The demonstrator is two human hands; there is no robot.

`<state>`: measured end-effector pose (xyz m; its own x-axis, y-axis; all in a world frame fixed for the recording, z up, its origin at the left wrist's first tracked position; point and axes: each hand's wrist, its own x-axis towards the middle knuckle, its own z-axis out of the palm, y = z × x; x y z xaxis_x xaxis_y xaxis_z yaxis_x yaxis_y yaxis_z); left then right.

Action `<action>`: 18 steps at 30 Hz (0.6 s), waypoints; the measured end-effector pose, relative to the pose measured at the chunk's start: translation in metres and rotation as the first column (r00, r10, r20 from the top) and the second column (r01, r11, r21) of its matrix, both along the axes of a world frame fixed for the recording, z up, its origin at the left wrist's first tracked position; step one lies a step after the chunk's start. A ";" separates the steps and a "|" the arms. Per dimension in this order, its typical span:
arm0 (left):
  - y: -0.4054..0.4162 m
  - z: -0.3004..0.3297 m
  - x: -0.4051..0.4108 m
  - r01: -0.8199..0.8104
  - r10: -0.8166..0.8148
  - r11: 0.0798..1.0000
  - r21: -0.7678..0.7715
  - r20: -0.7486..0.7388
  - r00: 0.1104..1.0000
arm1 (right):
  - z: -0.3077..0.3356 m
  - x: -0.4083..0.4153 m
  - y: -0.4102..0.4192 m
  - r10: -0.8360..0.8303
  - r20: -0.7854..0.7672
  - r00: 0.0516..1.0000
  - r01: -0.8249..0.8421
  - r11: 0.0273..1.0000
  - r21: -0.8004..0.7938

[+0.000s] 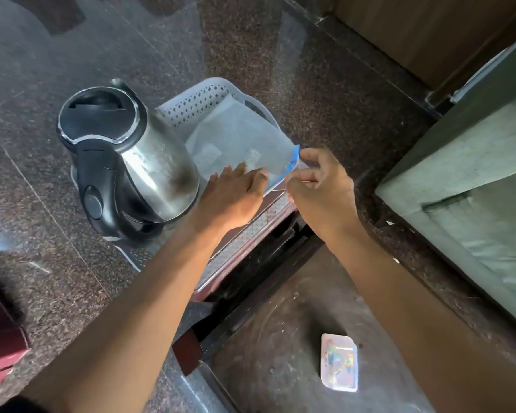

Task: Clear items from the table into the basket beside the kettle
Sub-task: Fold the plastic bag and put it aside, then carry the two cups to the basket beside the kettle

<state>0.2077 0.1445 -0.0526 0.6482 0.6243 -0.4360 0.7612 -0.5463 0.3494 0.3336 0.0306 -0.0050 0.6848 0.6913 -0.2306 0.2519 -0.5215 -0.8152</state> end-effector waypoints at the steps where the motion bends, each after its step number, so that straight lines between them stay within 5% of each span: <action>1: 0.000 -0.001 0.001 0.024 -0.023 1.000 0.010 -0.018 1.000 | 0.001 0.001 -0.007 0.005 -0.005 1.000 -0.005 1.000 0.003; 5: -0.003 0.002 0.002 0.043 -0.043 0.999 0.000 -0.082 0.996 | 0.003 0.005 -0.034 -0.003 -0.008 1.000 0.003 1.000 -0.005; 8: -0.018 0.015 0.006 -0.126 0.122 0.992 0.025 0.133 0.984 | 0.003 0.009 -0.055 -0.022 -0.010 1.000 0.022 1.000 0.014; 12: -0.068 0.036 0.017 -0.259 0.051 0.943 0.208 0.680 0.731 | 0.011 0.010 -0.086 -0.093 0.028 0.995 0.090 0.992 0.087; 18: -0.161 0.058 0.046 -0.134 -0.023 0.985 0.113 0.841 0.540 | 0.033 0.018 -0.155 -0.188 0.166 0.968 0.162 0.973 0.162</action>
